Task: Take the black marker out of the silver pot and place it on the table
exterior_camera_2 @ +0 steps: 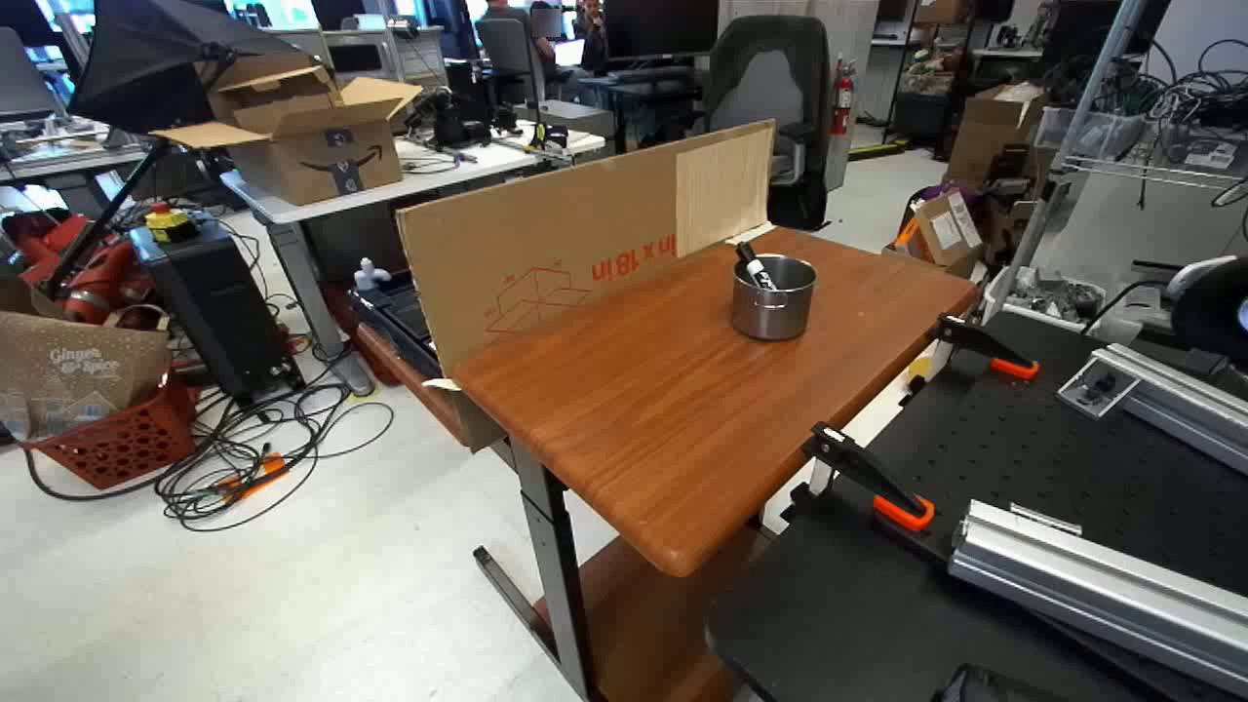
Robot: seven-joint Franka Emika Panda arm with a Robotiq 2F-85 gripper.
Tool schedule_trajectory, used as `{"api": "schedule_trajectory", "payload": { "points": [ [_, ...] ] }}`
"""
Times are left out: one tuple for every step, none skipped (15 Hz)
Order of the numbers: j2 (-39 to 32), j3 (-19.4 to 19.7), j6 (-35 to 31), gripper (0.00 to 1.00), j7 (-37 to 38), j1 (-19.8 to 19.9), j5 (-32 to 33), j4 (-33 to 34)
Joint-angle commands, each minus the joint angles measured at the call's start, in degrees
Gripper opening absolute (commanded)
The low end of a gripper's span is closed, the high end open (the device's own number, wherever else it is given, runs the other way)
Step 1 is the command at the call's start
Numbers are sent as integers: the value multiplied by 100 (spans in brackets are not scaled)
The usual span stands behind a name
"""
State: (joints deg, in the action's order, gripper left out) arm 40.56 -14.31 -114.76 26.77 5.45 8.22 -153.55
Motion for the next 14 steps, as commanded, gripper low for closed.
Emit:
{"api": "schedule_trajectory", "payload": {
  "points": [
    [-15,76,20,100,44,-82,55,20],
    [-15,76,20,100,44,-82,55,23],
    [-15,76,20,100,44,-82,55,23],
    [-15,76,20,100,44,-82,55,23],
    [-15,76,20,100,44,-82,55,23],
    [-87,46,-185,100,110,-17,151,-13],
    [-191,68,-300,100,28,-22,198,-10],
    [-374,84,-523,100,-31,-3,284,8],
    [-532,93,-746,100,-56,14,363,22],
    [-764,104,-1048,100,-77,40,459,49],
    [-978,116,-1396,100,-86,64,565,38],
    [-1245,117,-1676,100,-84,88,669,116],
    [-1468,130,-2042,100,-68,116,774,109],
    [-1687,115,-2427,100,-10,163,917,124]
  ]
}}
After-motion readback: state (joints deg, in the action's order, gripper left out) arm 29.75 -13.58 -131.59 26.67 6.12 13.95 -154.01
